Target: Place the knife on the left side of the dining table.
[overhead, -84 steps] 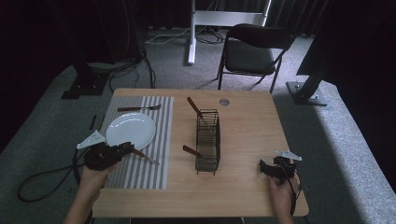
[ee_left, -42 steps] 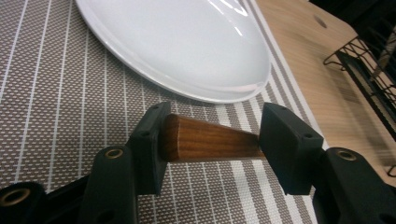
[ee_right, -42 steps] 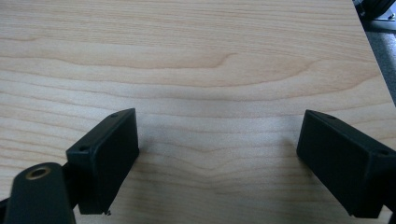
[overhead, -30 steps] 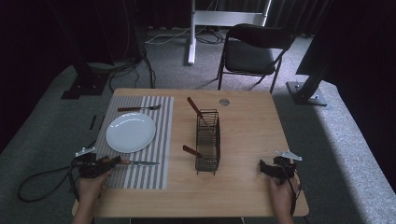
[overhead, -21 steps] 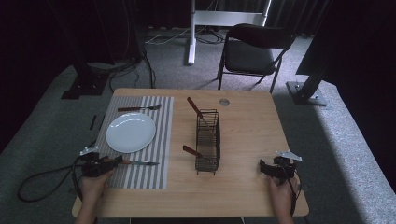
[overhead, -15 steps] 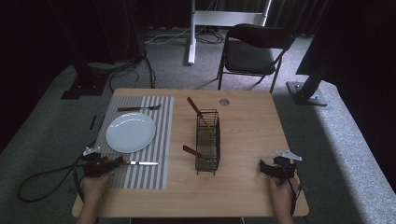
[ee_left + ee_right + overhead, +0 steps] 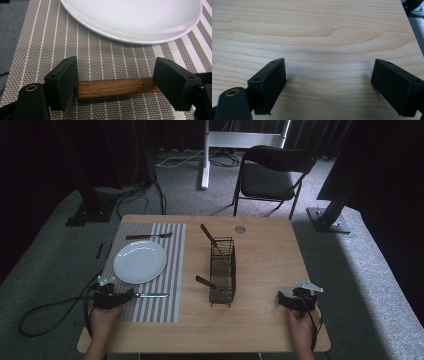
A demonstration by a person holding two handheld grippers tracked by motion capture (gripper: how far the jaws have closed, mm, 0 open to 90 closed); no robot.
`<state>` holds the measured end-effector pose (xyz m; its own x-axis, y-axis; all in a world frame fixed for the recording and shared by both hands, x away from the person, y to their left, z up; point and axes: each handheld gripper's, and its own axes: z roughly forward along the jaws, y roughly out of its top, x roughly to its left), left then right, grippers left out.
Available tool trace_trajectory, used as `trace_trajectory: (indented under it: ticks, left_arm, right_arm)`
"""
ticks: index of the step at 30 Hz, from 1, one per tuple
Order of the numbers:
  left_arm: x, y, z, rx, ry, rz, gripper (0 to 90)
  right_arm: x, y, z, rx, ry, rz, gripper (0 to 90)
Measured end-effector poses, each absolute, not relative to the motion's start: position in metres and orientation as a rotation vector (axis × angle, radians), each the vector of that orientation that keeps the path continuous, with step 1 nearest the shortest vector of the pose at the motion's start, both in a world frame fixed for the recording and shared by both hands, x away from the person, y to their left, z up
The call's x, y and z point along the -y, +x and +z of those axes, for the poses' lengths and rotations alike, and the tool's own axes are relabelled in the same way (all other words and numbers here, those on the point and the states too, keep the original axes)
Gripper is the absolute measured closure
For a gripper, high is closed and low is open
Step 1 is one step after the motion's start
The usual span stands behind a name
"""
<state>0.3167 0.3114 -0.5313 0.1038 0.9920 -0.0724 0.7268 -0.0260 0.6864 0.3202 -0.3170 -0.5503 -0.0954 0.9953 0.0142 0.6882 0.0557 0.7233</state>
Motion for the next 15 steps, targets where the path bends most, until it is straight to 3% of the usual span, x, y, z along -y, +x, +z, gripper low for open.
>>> trace_trajectory:
  ticks: [15]
  left_arm:
    - [-0.306,0.282,-0.514,-1.597,1.755,0.592,20.9]
  right_arm:
    - [0.317,0.320,-0.550,-1.838,1.680,0.801,12.0]
